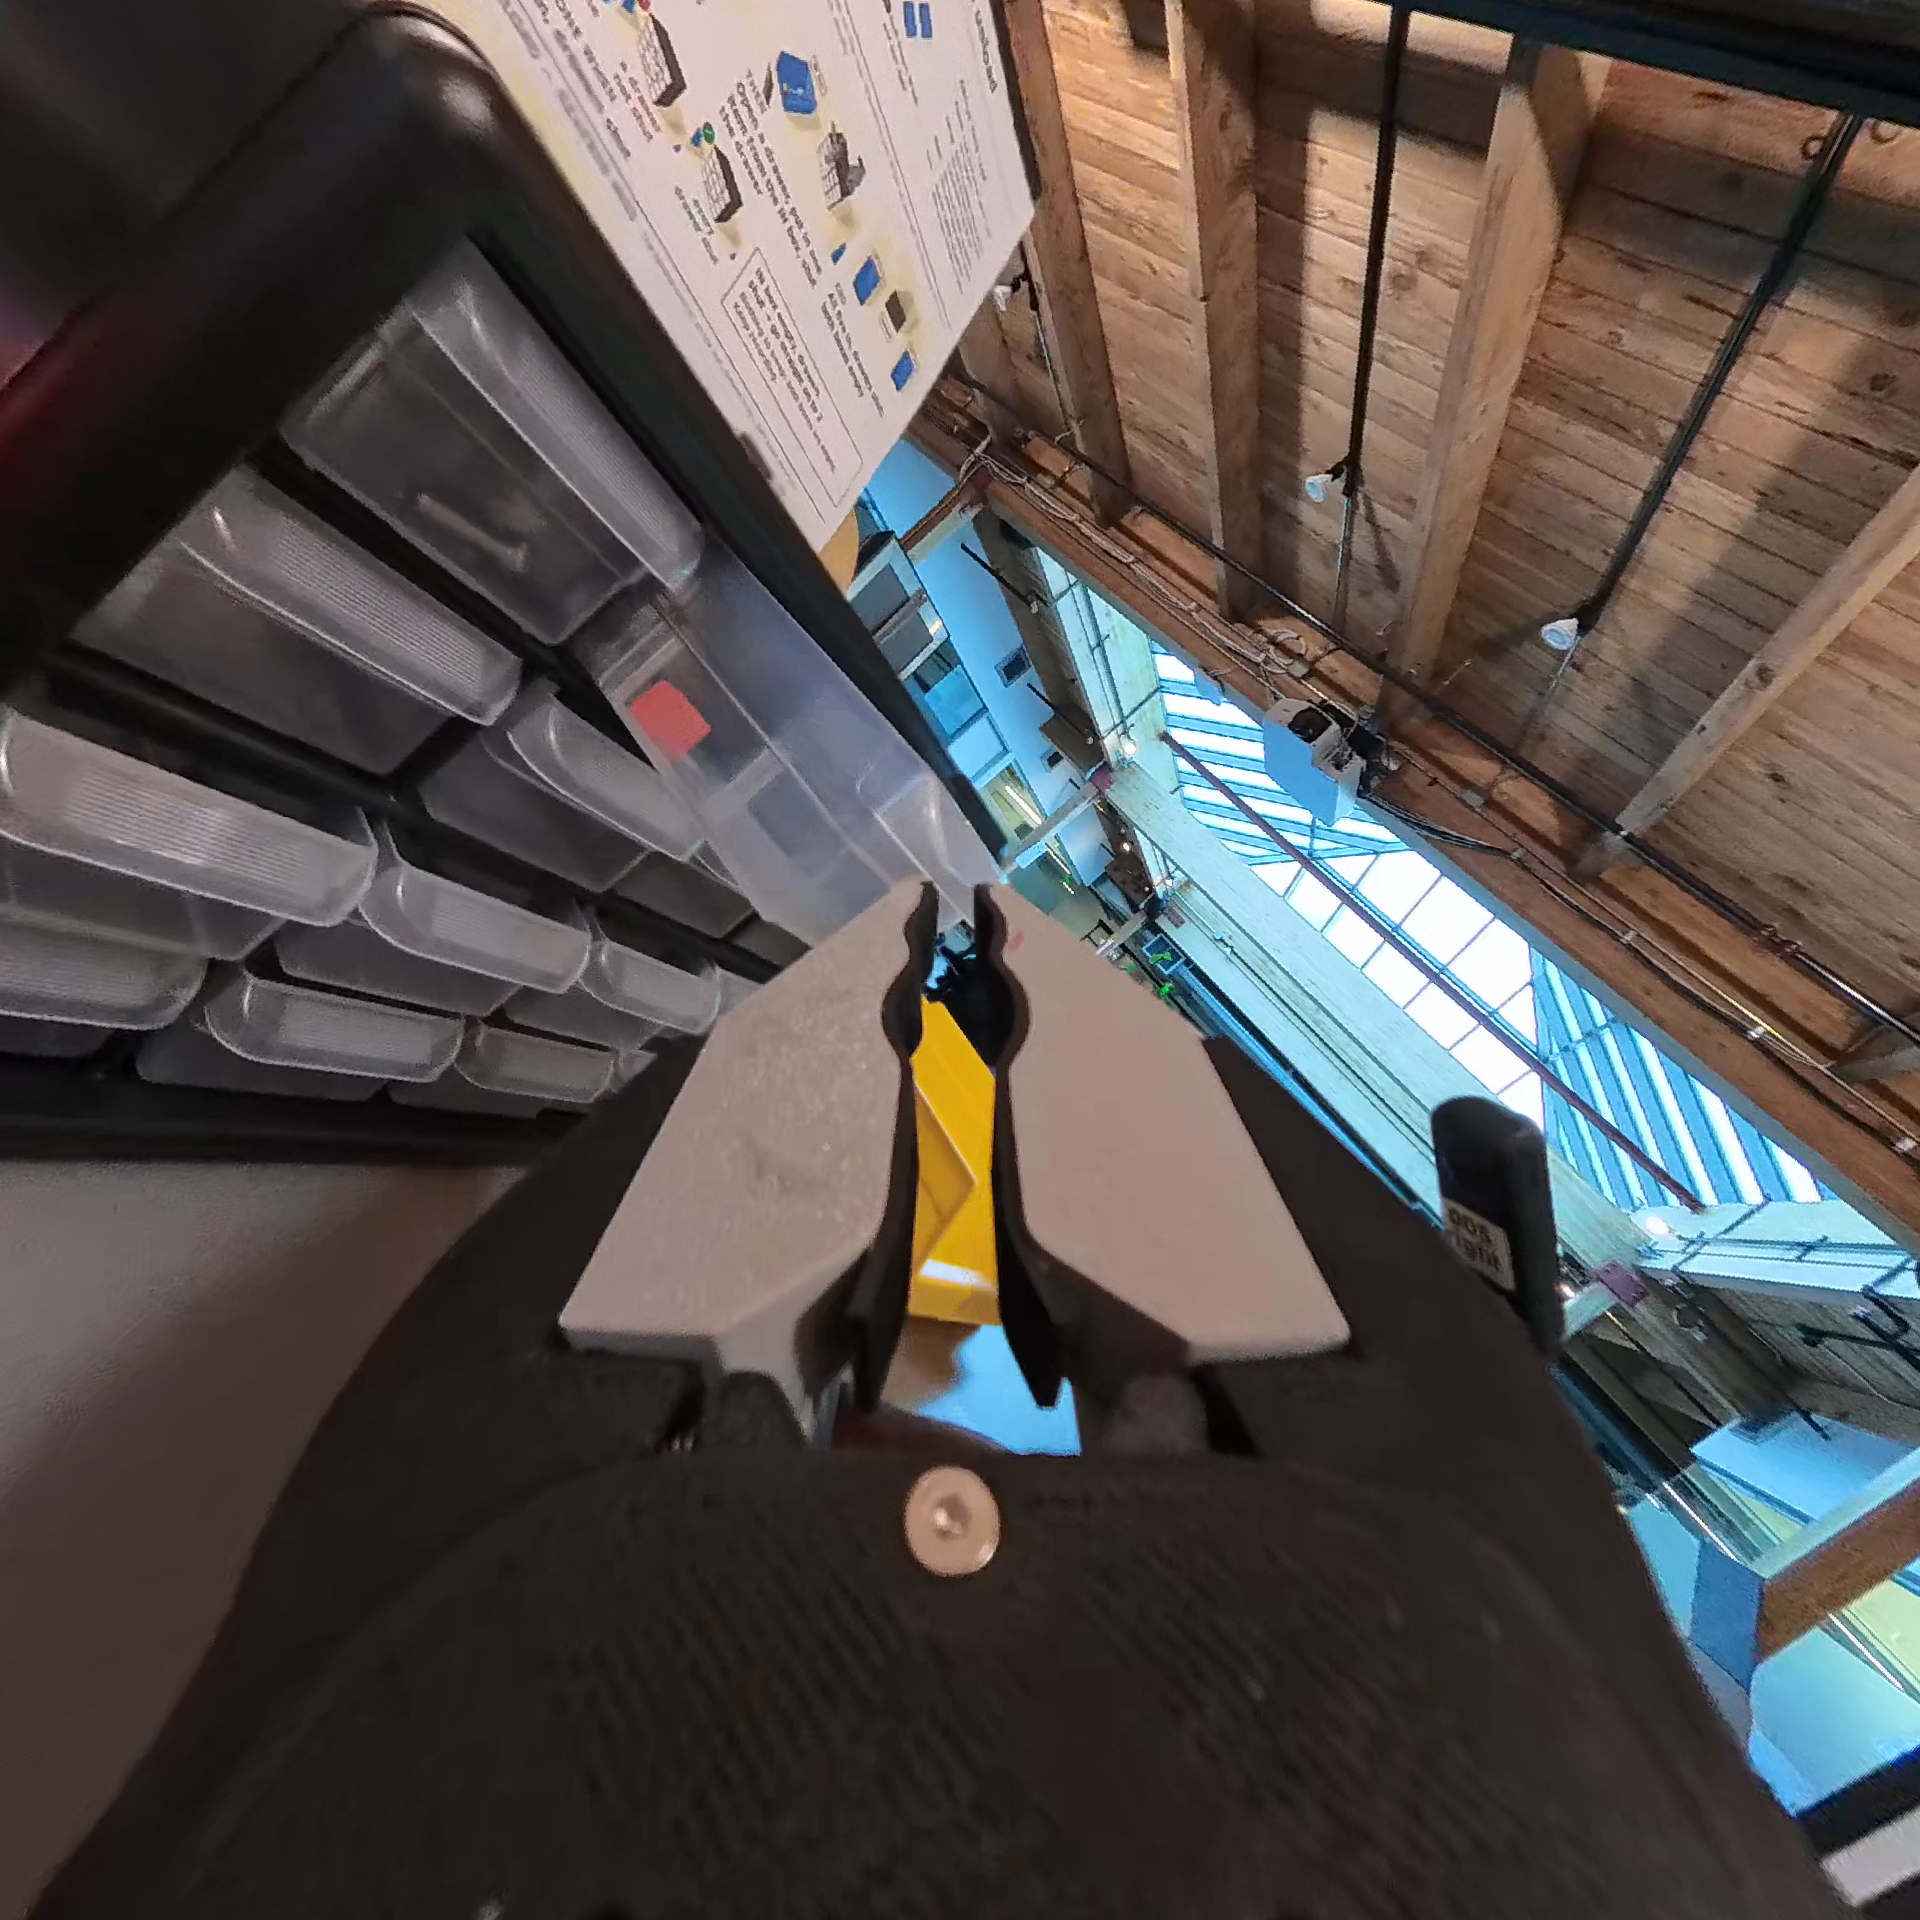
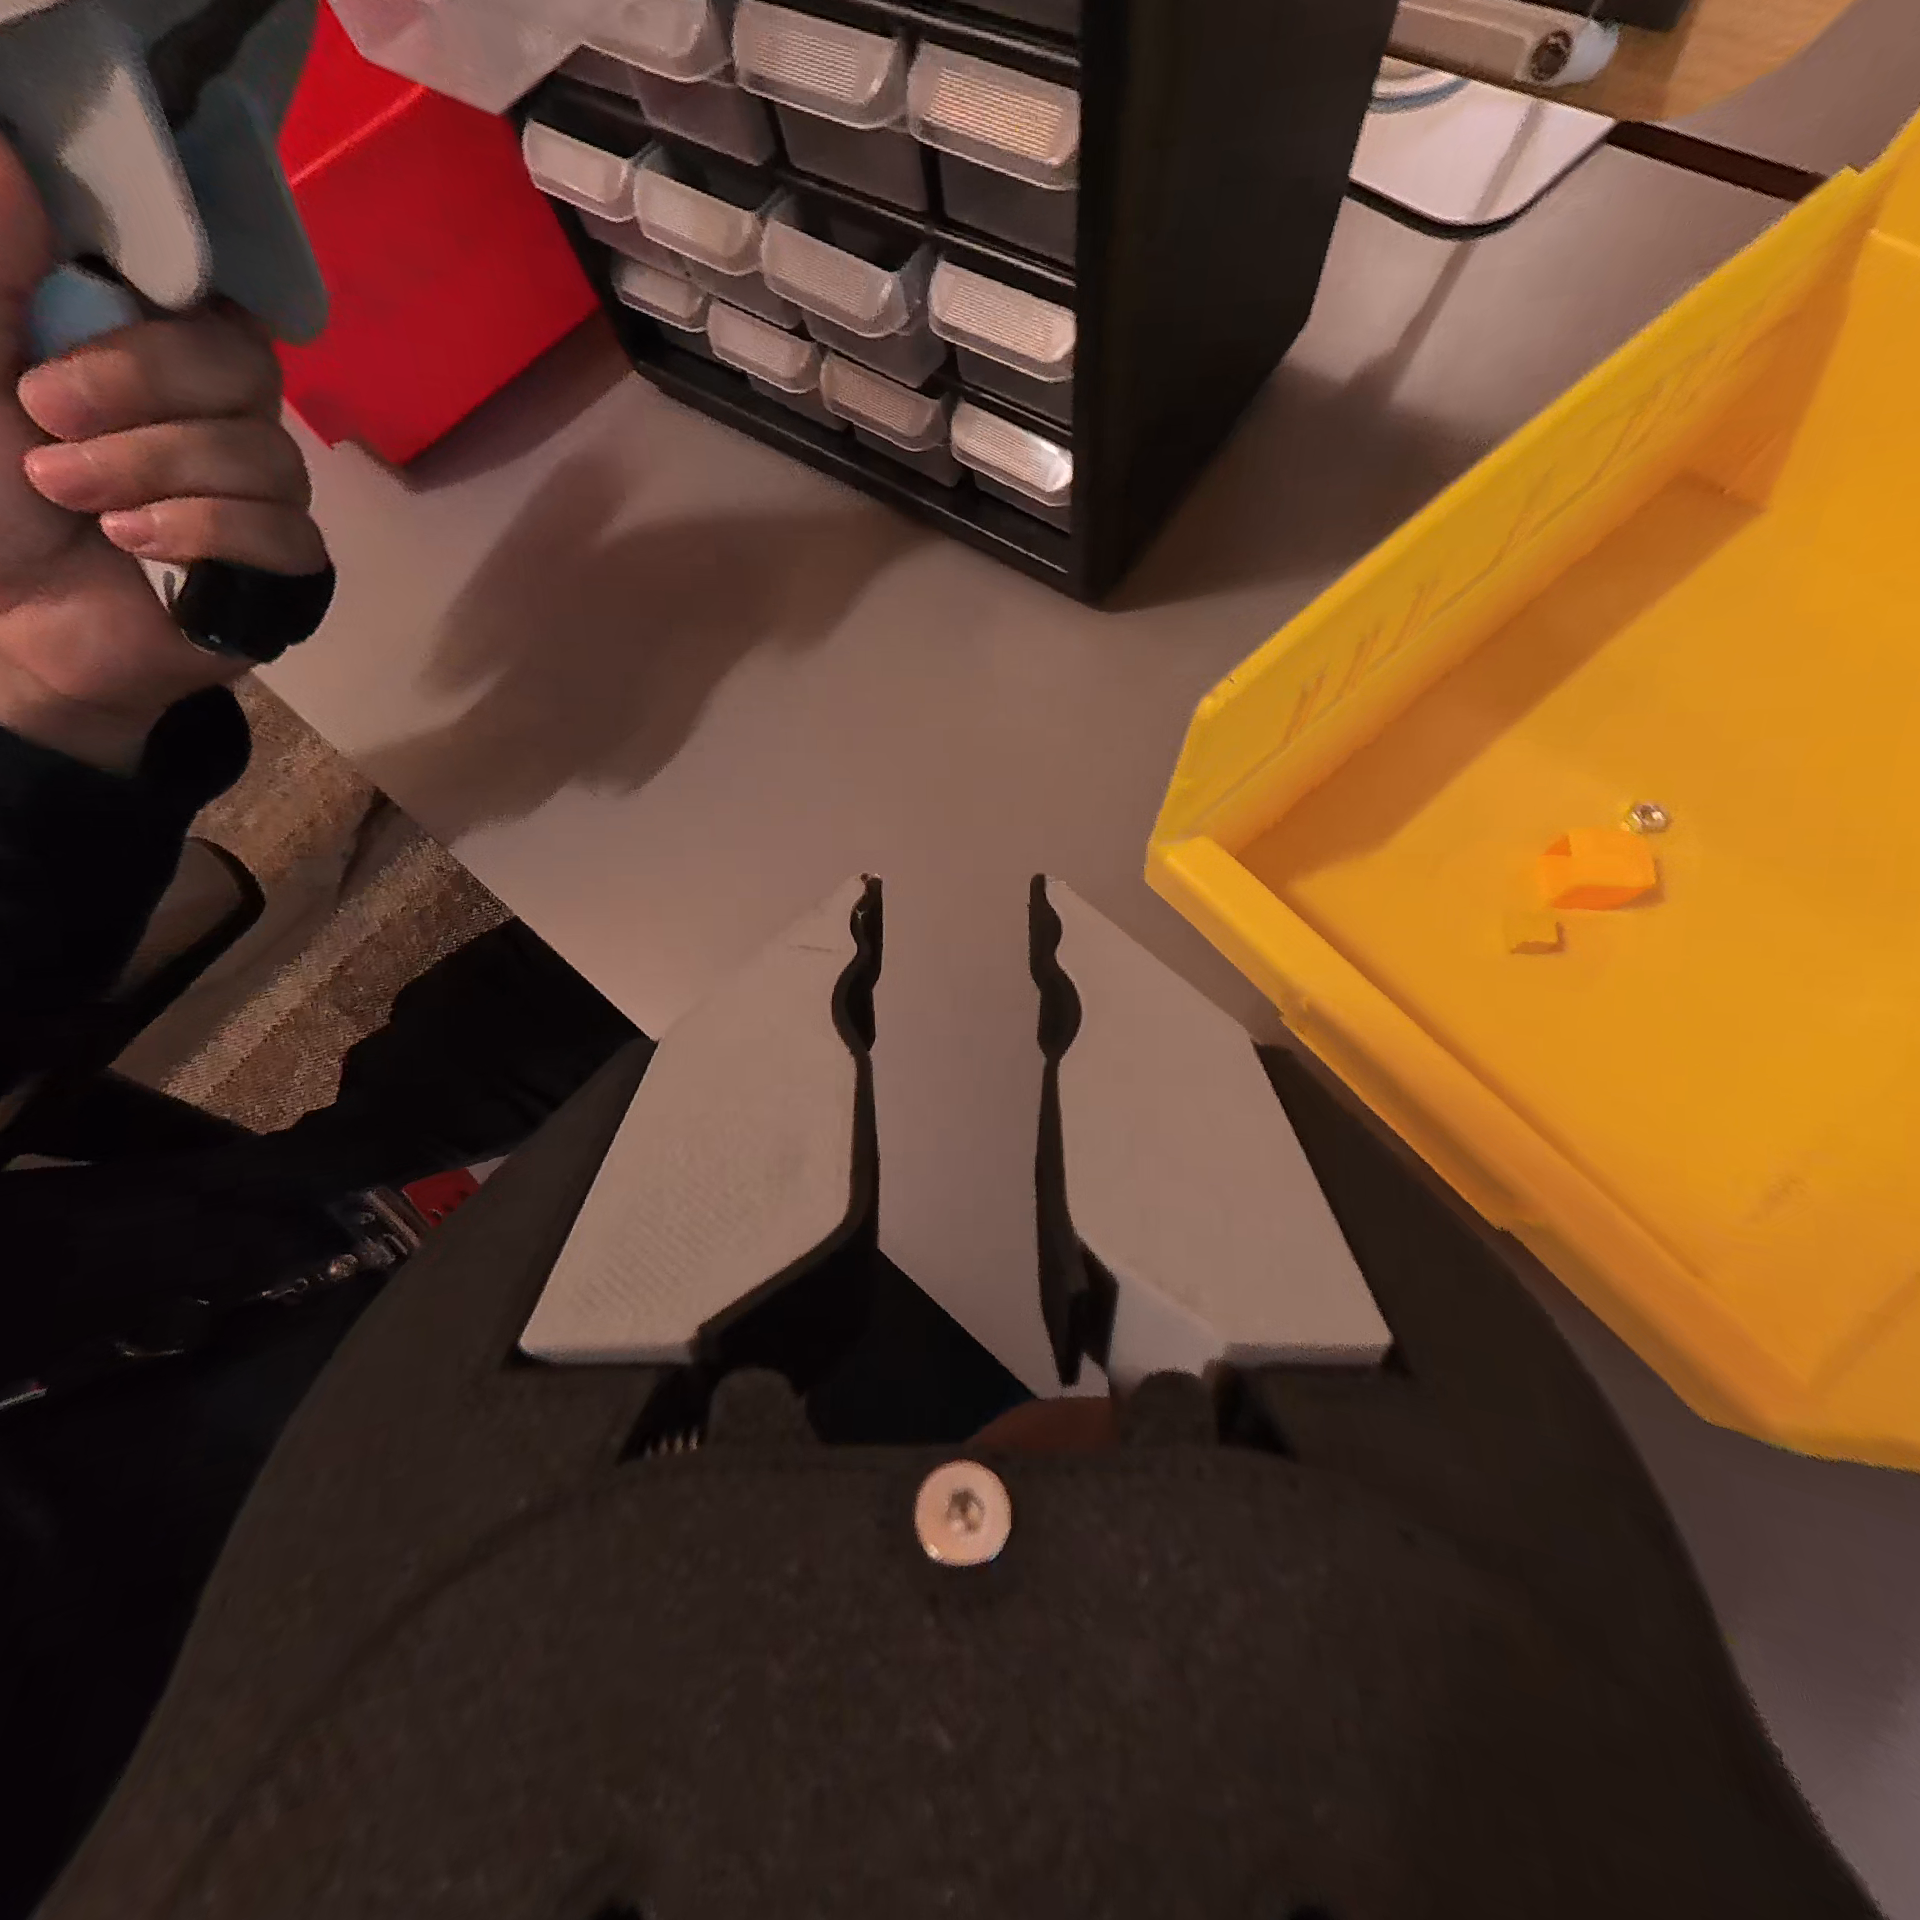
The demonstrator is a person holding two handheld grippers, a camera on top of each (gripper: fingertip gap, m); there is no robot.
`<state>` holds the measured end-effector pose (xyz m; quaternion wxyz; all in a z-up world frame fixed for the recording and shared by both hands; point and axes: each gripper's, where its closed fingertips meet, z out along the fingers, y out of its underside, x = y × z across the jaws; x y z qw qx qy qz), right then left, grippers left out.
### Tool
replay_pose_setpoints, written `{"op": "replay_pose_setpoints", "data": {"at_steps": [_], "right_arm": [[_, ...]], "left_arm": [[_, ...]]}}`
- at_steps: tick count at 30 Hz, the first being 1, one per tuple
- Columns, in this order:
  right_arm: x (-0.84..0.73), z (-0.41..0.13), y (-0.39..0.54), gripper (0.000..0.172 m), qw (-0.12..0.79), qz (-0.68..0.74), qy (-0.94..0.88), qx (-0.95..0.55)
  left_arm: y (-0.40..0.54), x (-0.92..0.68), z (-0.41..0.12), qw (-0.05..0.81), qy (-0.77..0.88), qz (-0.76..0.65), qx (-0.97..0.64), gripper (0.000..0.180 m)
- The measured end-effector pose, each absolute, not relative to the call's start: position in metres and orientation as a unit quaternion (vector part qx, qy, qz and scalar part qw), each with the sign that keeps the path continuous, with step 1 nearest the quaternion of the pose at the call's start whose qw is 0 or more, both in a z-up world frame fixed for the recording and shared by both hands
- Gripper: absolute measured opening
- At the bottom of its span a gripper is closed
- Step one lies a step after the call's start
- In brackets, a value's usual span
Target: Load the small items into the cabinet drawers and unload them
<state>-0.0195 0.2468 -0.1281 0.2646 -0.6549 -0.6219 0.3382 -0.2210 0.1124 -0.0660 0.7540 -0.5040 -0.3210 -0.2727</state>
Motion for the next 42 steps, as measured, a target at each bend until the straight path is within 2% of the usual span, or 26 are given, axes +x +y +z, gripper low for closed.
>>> {"op": "replay_pose_setpoints", "data": {"at_steps": [10,16,18,20,25,28,31,42], "right_arm": [[-0.094,-0.086,0.188,0.026,0.269,0.362,-0.670,-0.590],[-0.172,-0.040,0.160,0.027,0.267,0.376,-0.691,-0.556],[-0.197,-0.035,0.151,0.026,0.255,0.364,-0.712,-0.544],[-0.221,-0.038,0.143,0.026,0.234,0.343,-0.731,-0.541],[-0.266,-0.059,0.134,0.027,0.221,0.259,-0.761,-0.552],[-0.272,-0.080,0.129,0.025,0.199,0.219,-0.767,-0.570],[-0.274,-0.090,0.136,0.028,0.218,0.171,-0.769,-0.576],[-0.277,-0.101,0.144,0.026,0.211,0.108,-0.771,-0.591]], "left_arm": [[0.099,-0.201,-0.063,0.773,-0.251,-0.190,-0.552,0.031],[0.101,-0.201,-0.076,0.740,-0.173,-0.080,-0.645,0.029],[0.100,-0.206,-0.078,0.737,-0.173,-0.069,-0.650,0.020],[0.100,-0.213,-0.082,0.736,-0.182,-0.066,-0.649,0.010],[0.102,-0.214,-0.087,0.736,-0.187,-0.096,-0.644,0.006],[0.105,-0.212,-0.088,0.732,-0.181,-0.090,-0.651,0.007],[0.106,-0.210,-0.086,0.732,-0.175,-0.080,-0.653,0.008],[0.108,-0.207,-0.085,0.730,-0.166,-0.058,-0.660,0.009]]}}
